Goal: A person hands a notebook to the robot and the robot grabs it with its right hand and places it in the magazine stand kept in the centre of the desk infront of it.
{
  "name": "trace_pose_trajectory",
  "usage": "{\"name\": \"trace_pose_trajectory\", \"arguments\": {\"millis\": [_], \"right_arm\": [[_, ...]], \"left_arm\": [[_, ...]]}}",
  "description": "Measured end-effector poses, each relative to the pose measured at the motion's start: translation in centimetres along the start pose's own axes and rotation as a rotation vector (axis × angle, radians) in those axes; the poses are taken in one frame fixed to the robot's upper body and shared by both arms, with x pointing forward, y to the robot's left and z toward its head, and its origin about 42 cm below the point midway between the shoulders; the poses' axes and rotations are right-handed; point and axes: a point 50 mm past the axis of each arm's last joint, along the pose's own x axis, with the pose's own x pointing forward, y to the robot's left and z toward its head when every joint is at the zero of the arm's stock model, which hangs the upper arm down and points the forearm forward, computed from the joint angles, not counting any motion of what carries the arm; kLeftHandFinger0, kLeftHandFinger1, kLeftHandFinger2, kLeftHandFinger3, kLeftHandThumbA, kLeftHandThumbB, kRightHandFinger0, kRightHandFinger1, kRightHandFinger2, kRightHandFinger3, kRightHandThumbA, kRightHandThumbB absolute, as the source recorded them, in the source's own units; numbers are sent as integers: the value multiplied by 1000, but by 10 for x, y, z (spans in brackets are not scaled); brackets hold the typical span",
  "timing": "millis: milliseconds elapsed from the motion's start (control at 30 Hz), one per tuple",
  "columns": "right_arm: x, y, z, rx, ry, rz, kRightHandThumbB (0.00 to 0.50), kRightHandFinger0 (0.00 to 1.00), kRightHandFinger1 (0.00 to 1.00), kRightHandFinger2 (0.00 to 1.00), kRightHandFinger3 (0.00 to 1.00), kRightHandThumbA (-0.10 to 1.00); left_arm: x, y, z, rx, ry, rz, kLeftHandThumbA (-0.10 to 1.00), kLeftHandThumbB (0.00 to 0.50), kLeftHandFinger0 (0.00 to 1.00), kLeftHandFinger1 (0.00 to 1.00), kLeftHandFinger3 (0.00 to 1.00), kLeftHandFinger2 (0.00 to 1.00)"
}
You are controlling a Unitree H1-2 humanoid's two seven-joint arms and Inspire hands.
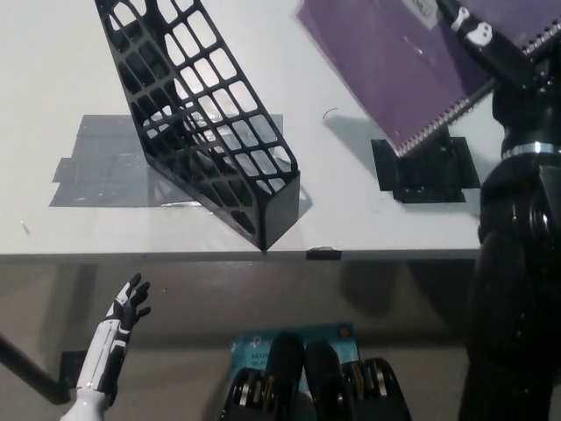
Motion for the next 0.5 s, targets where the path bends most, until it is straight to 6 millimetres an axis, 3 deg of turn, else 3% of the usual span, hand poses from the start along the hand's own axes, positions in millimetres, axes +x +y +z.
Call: {"name": "trace_pose_trajectory", "arguments": {"millis": [267,500], "right_arm": [[-2,32,-2,50,10,24,0,0,0,0,0,1000],[-7,56,-10,66,42,41,16,0,0,0,0,1000]], "left_arm": [[0,0,0,0,0,0,1000,500,951,1000,1000,1000],[1,0,0,-1,-1,0,1000,500,958,1000,1000,1000]]}}
